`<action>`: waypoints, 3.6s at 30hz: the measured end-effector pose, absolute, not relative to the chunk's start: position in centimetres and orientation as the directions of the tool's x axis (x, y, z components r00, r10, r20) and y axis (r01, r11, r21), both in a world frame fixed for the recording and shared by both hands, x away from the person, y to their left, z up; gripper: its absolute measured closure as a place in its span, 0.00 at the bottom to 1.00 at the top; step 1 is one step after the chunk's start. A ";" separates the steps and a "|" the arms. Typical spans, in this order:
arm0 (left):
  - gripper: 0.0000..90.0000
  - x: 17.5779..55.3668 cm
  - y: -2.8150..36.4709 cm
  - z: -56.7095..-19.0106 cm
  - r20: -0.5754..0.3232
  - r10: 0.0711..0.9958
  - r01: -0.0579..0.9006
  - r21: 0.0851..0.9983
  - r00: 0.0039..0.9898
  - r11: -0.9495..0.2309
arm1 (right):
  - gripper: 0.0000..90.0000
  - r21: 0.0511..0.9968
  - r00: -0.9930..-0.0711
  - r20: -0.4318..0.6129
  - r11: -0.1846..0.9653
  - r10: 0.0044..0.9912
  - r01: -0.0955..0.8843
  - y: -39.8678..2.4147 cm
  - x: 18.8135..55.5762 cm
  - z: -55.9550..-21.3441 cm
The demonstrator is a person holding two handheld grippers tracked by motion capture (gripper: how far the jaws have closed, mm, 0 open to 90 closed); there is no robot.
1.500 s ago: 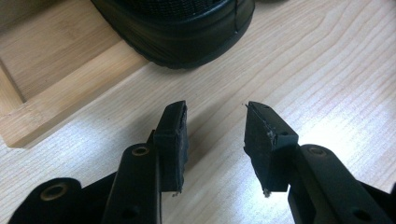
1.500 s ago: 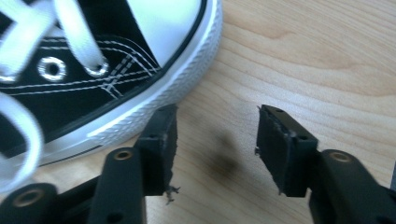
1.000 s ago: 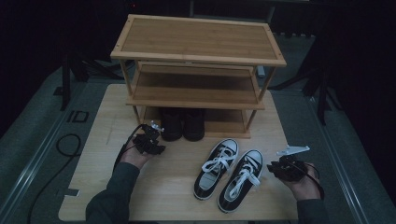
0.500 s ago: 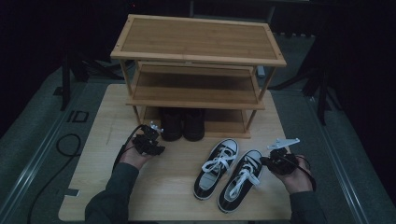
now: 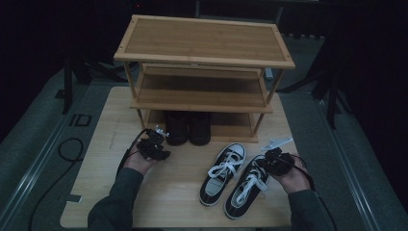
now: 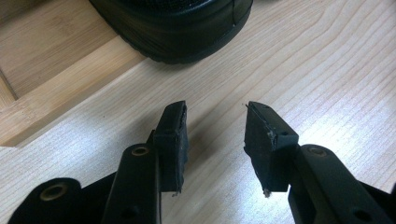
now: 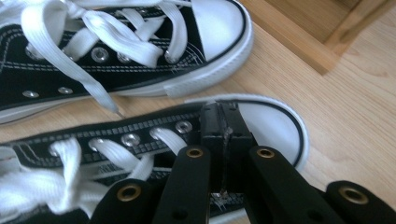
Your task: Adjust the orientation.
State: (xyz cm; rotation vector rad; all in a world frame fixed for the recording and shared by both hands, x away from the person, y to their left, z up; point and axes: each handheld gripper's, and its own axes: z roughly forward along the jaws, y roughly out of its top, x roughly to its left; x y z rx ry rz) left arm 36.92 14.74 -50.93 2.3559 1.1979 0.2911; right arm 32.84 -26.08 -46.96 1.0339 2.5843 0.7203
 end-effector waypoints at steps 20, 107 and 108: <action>0.66 36.9 14.9 -50.7 -0.024 0.803 0.700 0.506 0.595 -0.503 | 1.00 0.465 -0.753 -0.097 0.699 0.651 0.544 -22.7 34.9 -47.9; 0.66 36.7 14.8 -51.4 -0.031 0.798 0.702 0.496 0.602 -0.510 | 0.86 0.409 -0.770 -0.194 0.764 0.607 0.499 -21.8 32.0 -45.3; 0.66 36.7 14.8 -51.5 -0.030 0.797 0.702 0.495 0.603 -0.512 | 0.86 0.412 -0.764 -0.195 0.758 0.615 0.506 -22.1 31.9 -45.2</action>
